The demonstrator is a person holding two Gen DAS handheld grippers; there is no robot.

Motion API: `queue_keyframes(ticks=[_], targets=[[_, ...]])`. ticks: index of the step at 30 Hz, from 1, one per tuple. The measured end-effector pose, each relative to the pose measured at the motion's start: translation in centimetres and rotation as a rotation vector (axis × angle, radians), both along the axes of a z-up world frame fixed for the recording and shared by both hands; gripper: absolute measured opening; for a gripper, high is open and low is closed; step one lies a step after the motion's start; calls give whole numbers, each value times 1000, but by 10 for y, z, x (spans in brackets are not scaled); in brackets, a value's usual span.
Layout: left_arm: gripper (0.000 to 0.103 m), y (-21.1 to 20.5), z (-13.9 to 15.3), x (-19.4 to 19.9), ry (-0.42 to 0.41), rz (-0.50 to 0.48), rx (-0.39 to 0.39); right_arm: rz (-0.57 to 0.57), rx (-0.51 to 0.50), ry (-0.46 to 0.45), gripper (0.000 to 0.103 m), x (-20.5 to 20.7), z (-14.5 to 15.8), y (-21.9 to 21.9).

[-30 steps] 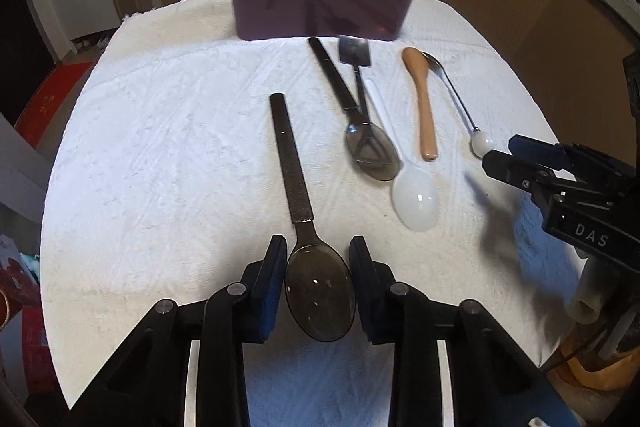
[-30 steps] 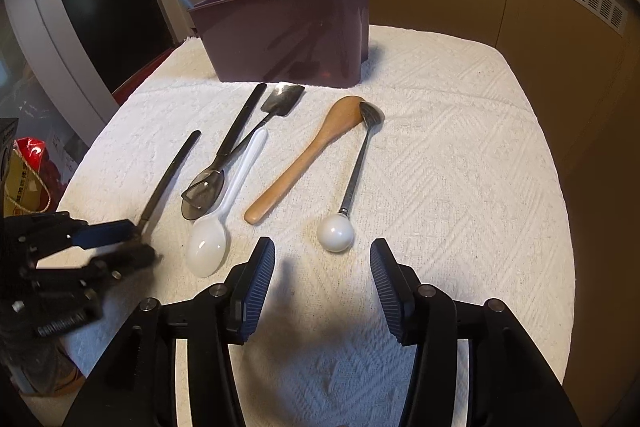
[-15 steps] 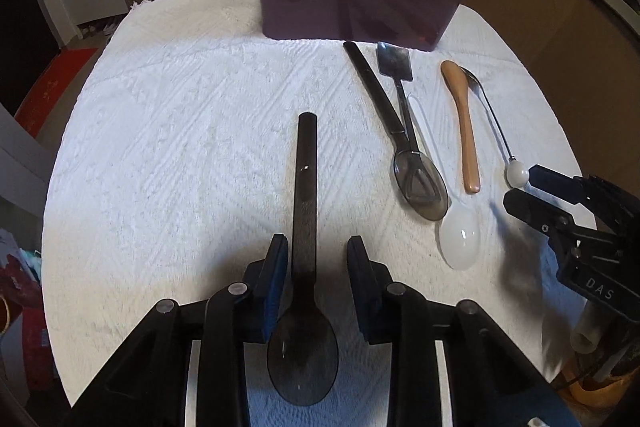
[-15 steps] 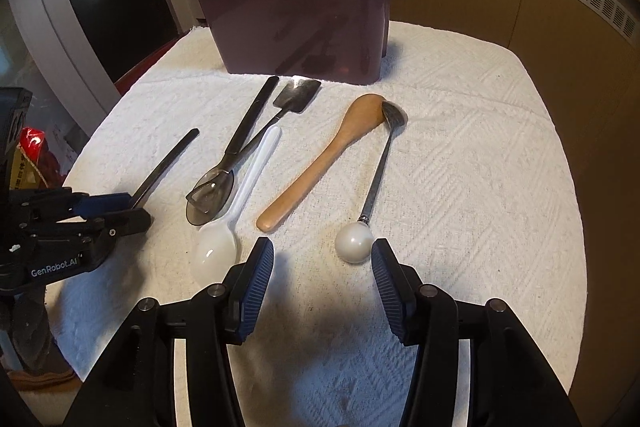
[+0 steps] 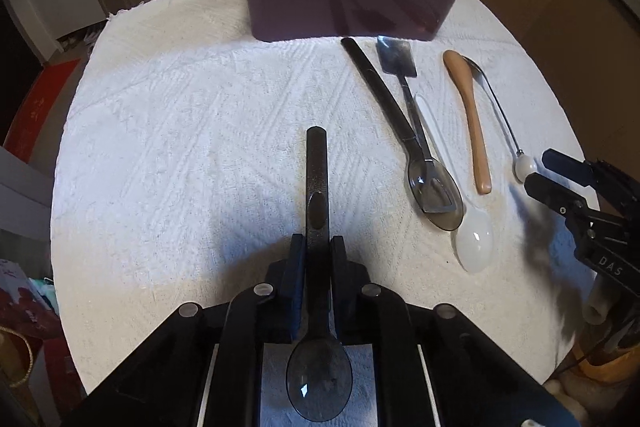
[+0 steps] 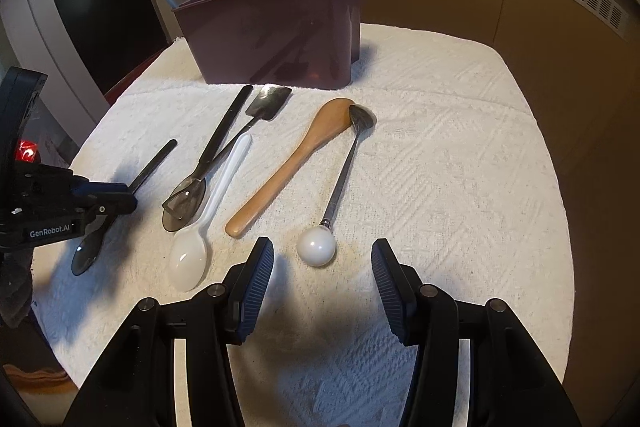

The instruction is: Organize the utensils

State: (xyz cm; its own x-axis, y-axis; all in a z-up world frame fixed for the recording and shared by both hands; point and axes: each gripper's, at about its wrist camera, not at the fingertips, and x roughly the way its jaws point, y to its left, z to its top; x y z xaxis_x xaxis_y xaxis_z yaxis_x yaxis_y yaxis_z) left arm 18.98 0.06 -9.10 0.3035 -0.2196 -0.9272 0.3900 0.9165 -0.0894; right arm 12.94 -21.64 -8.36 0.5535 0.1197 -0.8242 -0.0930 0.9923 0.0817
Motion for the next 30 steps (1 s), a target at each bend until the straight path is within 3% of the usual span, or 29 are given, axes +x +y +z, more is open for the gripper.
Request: queue_keyframes(ticks=[4, 6, 9, 11, 17, 20, 24, 30], targets=[[10, 7, 24, -18, -153, 40, -20, 8, -14, -4, 52, 2, 1, 2], [10, 10, 47, -26, -230, 76, -79, 7, -19, -12, 52, 3, 3, 2], [10, 21, 72, -32, -285, 137, -182, -2, -6, -14, 52, 12, 7, -1], [10, 27, 82, -33, -314, 160, -210, 0, -5, -22, 52, 22, 11, -1], [10, 37, 80, -36, -313, 175, -215, -36, 20, -23, 49, 58, 12, -7], [10, 41, 73, -33, -307, 182, -230, -72, 19, -11, 28, 78, 6, -14], [10, 50, 68, -28, -293, 192, -243, -101, 2, 47, 28, 104, -9, -17], [10, 57, 57, -23, -258, 206, -256, -90, -97, 11, 27, 120, -10, -7]])
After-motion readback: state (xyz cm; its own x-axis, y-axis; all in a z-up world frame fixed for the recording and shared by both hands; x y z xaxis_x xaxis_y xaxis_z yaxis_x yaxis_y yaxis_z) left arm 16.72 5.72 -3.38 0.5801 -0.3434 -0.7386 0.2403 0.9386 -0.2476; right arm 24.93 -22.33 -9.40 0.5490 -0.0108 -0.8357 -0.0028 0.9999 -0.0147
